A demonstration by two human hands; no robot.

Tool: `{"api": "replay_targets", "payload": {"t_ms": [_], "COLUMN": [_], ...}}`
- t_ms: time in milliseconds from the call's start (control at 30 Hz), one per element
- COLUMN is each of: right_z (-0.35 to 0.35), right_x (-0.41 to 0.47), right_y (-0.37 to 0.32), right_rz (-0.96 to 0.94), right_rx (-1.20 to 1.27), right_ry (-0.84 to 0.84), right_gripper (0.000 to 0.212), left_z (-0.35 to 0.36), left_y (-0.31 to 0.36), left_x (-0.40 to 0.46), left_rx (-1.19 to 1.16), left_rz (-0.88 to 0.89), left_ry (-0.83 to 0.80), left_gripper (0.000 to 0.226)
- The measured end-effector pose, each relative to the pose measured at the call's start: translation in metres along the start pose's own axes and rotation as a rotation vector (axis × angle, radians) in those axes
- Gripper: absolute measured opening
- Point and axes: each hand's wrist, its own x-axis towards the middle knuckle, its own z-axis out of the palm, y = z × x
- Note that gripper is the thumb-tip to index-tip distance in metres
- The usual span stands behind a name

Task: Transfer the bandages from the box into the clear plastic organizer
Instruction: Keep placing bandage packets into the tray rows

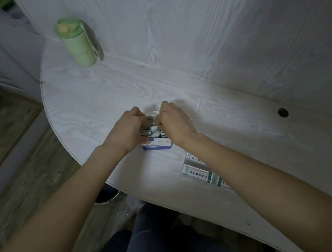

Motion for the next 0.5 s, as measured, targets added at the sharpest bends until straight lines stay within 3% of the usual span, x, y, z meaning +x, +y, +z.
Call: {"api": "replay_targets", "payload": {"t_ms": [133, 500], "right_z": [-0.008, -0.008], "right_x": [0.000, -0.010], "right_y": [0.011, 0.004], "right_rz": [-0.181, -0.327], "right_rx": [-0.089, -0.248], "right_ry": [-0.079, -0.034], "right_gripper": [0.009, 0.014], "left_z": [-0.001, 0.000], "left_y": [-0.001, 0.001], "left_x": [0.002, 0.003], "left_rx": [0.001, -0.006], "left_rz": [-0.007, -0.022], "left_ry": [-0.009, -0.013], "left_gripper": [0.042, 0.046]}}
